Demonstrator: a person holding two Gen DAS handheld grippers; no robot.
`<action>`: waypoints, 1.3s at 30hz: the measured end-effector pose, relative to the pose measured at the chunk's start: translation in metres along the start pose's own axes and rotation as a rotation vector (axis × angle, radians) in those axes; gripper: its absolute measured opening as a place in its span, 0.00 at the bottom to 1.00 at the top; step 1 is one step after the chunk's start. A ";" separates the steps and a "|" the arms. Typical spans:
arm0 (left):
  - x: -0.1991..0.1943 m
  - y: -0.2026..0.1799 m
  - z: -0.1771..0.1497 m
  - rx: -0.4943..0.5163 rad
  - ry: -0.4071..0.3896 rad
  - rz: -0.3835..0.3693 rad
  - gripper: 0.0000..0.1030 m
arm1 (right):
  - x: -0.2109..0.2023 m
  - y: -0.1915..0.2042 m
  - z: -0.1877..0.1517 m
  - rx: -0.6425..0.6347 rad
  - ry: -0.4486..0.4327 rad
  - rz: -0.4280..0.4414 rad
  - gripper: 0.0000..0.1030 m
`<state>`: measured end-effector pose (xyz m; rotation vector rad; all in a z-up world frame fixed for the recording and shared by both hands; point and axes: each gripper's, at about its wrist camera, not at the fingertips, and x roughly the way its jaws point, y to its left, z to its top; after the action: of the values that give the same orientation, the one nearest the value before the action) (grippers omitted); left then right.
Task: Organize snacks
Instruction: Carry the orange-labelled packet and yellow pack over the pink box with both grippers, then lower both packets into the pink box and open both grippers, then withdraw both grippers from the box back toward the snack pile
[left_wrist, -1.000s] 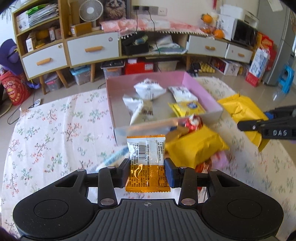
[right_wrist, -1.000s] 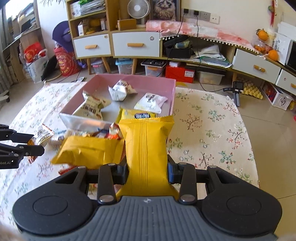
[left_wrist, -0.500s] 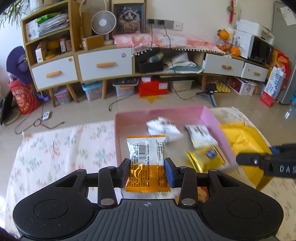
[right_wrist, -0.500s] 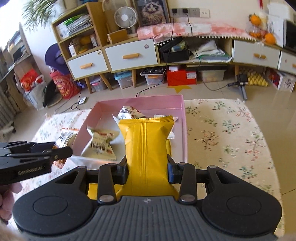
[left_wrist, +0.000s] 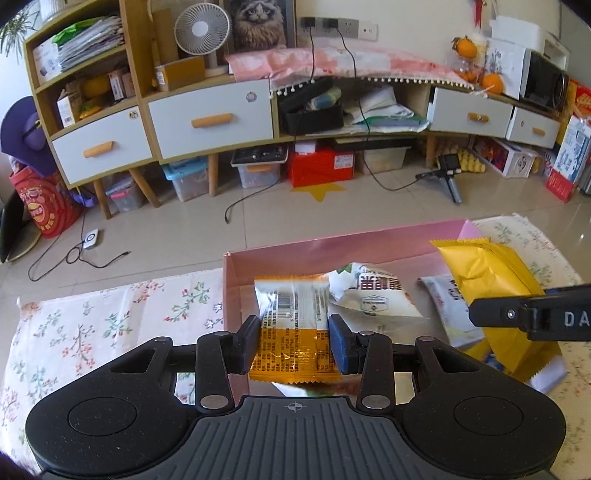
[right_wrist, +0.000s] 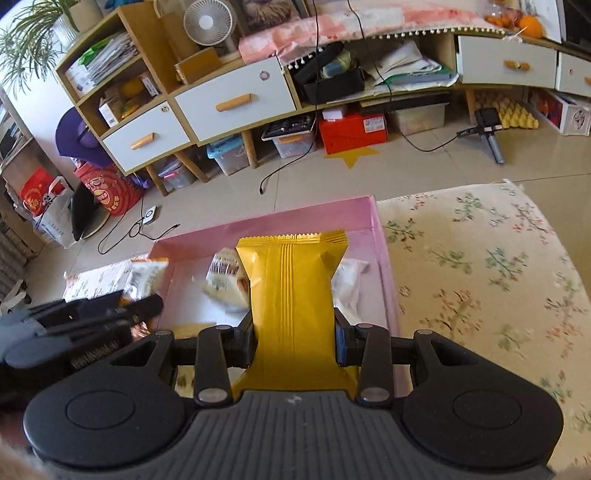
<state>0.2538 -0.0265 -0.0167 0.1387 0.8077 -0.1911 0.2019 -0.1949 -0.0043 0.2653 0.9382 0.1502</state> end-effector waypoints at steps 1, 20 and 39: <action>0.004 0.000 0.001 0.005 0.008 0.005 0.36 | 0.005 0.001 0.002 -0.002 0.010 -0.012 0.34; 0.013 0.013 0.000 -0.059 0.028 -0.007 0.57 | 0.014 0.012 0.009 -0.077 -0.004 -0.059 0.65; -0.060 0.007 -0.021 -0.041 -0.004 0.001 0.79 | -0.044 0.008 -0.005 -0.099 -0.026 -0.059 0.85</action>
<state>0.2002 -0.0085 0.0133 0.1004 0.8066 -0.1739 0.1719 -0.1974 0.0296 0.1480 0.9095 0.1378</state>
